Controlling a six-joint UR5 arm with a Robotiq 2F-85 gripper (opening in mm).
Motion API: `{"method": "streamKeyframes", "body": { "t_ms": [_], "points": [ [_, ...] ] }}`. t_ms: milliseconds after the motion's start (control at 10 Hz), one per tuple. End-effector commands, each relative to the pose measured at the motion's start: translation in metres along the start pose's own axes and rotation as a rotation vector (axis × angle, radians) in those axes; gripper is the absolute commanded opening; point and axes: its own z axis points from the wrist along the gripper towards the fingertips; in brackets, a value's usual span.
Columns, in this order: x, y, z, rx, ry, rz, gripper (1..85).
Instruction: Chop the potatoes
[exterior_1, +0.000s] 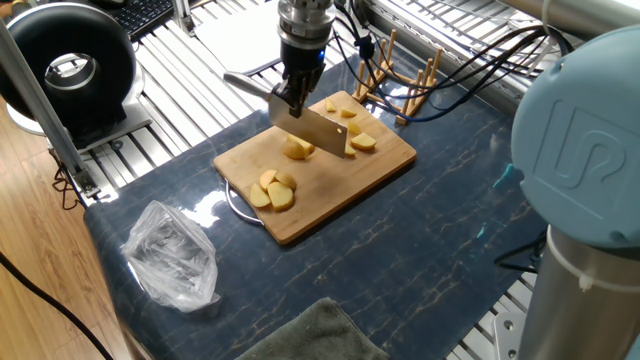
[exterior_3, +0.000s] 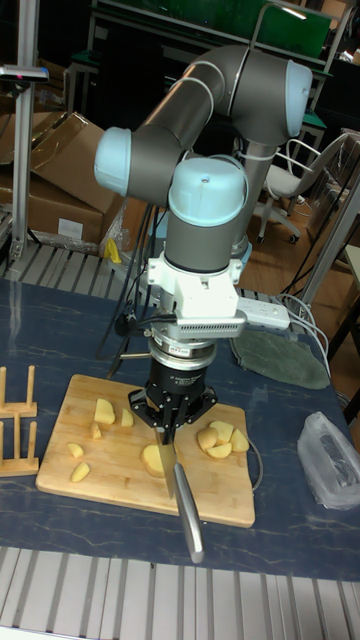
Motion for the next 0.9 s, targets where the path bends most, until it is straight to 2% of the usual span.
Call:
{"method": "streamKeyframes", "body": {
  "t_ms": [0,100,500,800],
  "points": [
    [-0.0002,0.0014,-0.0002,-0.016,-0.004,0.003,1.0],
    [0.0015,-0.0020,-0.0019,-0.004,0.002,0.004,1.0],
    [0.0059,-0.0030,-0.0055,-0.011,0.022,0.081,1.0],
    [0.0084,-0.0024,-0.0044,-0.007,0.032,0.091,1.0]
  ]
}}
